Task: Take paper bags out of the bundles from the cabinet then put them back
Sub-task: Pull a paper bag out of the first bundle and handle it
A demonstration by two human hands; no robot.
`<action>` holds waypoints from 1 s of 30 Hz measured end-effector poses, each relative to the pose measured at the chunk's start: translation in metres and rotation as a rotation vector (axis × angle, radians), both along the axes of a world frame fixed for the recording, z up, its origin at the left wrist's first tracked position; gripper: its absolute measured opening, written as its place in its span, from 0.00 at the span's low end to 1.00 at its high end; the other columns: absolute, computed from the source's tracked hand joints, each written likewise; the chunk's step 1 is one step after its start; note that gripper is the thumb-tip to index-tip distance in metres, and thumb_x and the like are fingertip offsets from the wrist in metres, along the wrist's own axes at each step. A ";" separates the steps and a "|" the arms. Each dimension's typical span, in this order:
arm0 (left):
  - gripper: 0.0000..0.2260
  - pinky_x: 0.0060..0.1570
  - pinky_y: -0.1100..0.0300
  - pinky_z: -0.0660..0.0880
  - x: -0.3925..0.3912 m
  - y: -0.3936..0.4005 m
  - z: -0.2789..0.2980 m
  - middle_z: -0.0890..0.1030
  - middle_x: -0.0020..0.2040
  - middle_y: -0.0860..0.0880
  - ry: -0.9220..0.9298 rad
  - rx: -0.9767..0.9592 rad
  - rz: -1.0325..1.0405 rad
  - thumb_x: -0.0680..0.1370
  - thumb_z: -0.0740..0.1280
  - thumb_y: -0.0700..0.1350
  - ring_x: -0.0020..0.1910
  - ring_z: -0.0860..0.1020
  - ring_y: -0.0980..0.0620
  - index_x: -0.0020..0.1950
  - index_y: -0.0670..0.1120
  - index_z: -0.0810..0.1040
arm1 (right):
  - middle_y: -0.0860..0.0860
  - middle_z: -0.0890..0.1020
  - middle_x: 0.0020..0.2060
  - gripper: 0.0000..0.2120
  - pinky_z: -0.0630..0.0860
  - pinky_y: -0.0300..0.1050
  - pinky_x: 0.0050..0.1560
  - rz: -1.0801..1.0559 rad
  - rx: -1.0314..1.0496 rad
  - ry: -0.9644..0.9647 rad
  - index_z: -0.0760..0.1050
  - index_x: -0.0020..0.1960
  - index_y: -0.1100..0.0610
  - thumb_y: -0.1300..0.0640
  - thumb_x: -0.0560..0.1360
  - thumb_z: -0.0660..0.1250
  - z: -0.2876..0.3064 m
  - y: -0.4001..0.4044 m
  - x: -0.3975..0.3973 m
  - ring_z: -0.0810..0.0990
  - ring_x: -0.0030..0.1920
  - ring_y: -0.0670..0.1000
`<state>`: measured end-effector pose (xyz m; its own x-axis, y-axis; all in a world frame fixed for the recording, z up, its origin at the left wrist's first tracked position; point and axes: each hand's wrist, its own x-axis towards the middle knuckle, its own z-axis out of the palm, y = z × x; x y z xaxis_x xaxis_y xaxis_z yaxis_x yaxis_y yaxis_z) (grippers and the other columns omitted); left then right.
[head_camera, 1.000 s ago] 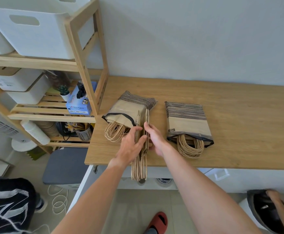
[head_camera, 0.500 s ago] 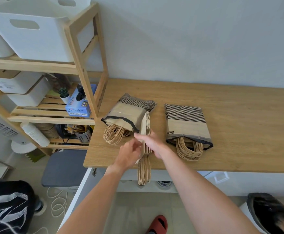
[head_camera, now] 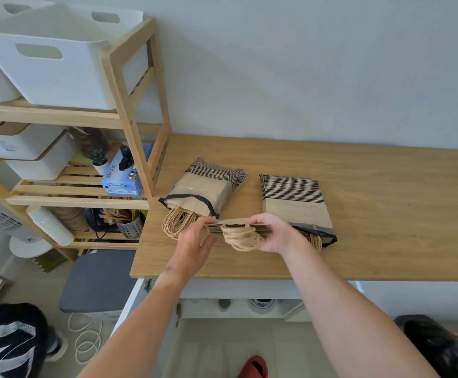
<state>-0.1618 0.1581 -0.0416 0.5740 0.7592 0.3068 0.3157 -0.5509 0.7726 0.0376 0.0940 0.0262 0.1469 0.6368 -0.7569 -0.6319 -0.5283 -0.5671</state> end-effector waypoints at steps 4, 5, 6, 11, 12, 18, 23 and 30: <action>0.02 0.34 0.65 0.72 0.019 -0.006 0.016 0.78 0.38 0.53 -0.129 0.015 0.101 0.82 0.62 0.42 0.35 0.76 0.59 0.53 0.45 0.70 | 0.59 0.78 0.63 0.28 0.62 0.64 0.72 -0.141 0.138 -0.084 0.76 0.64 0.60 0.47 0.68 0.73 -0.004 0.004 -0.012 0.72 0.68 0.61; 0.03 0.32 0.68 0.68 0.023 -0.009 0.019 0.76 0.36 0.55 -0.128 0.000 0.133 0.82 0.61 0.39 0.33 0.74 0.60 0.50 0.45 0.68 | 0.56 0.77 0.68 0.35 0.56 0.62 0.76 -0.225 0.164 -0.149 0.77 0.67 0.55 0.41 0.64 0.74 -0.005 0.005 -0.017 0.69 0.72 0.58; 0.05 0.32 0.67 0.66 0.026 -0.011 0.020 0.73 0.36 0.56 -0.130 -0.020 0.153 0.82 0.61 0.37 0.32 0.71 0.60 0.48 0.44 0.67 | 0.54 0.74 0.72 0.43 0.54 0.60 0.77 -0.281 0.209 -0.172 0.76 0.71 0.51 0.35 0.59 0.75 -0.017 0.008 -0.015 0.66 0.75 0.55; 0.06 0.34 0.63 0.62 0.032 -0.013 0.020 0.71 0.36 0.54 -0.096 -0.120 0.204 0.83 0.58 0.36 0.33 0.68 0.59 0.46 0.42 0.65 | 0.48 0.66 0.78 0.53 0.51 0.57 0.79 -0.372 0.229 -0.172 0.66 0.78 0.46 0.24 0.57 0.67 -0.039 0.009 -0.022 0.60 0.78 0.50; 0.05 0.36 0.62 0.63 0.033 -0.013 0.021 0.71 0.37 0.54 -0.083 -0.128 0.190 0.83 0.58 0.36 0.34 0.68 0.59 0.47 0.42 0.65 | 0.49 0.64 0.79 0.50 0.50 0.57 0.79 -0.362 0.208 -0.173 0.63 0.79 0.47 0.25 0.63 0.64 -0.021 0.003 -0.032 0.60 0.79 0.50; 0.23 0.51 0.68 0.67 0.023 -0.014 0.025 0.73 0.47 0.55 -0.018 -0.186 0.102 0.79 0.68 0.47 0.44 0.71 0.57 0.68 0.40 0.65 | 0.52 0.53 0.82 0.35 0.47 0.57 0.78 -0.354 0.110 -0.278 0.51 0.83 0.52 0.34 0.82 0.50 -0.021 -0.004 -0.033 0.51 0.81 0.53; 0.33 0.61 0.67 0.65 0.026 -0.001 0.026 0.74 0.62 0.51 -0.040 -0.031 0.116 0.70 0.74 0.37 0.61 0.71 0.58 0.71 0.47 0.64 | 0.52 0.54 0.82 0.35 0.49 0.57 0.78 -0.257 0.136 -0.360 0.50 0.83 0.51 0.33 0.82 0.45 -0.022 0.001 -0.035 0.52 0.81 0.53; 0.21 0.44 0.49 0.77 0.036 0.027 0.051 0.74 0.51 0.45 0.292 0.114 0.139 0.70 0.72 0.41 0.46 0.75 0.44 0.61 0.42 0.70 | 0.53 0.84 0.53 0.17 0.73 0.53 0.63 -0.025 0.475 -0.888 0.82 0.52 0.54 0.47 0.75 0.59 0.004 0.014 -0.016 0.80 0.58 0.55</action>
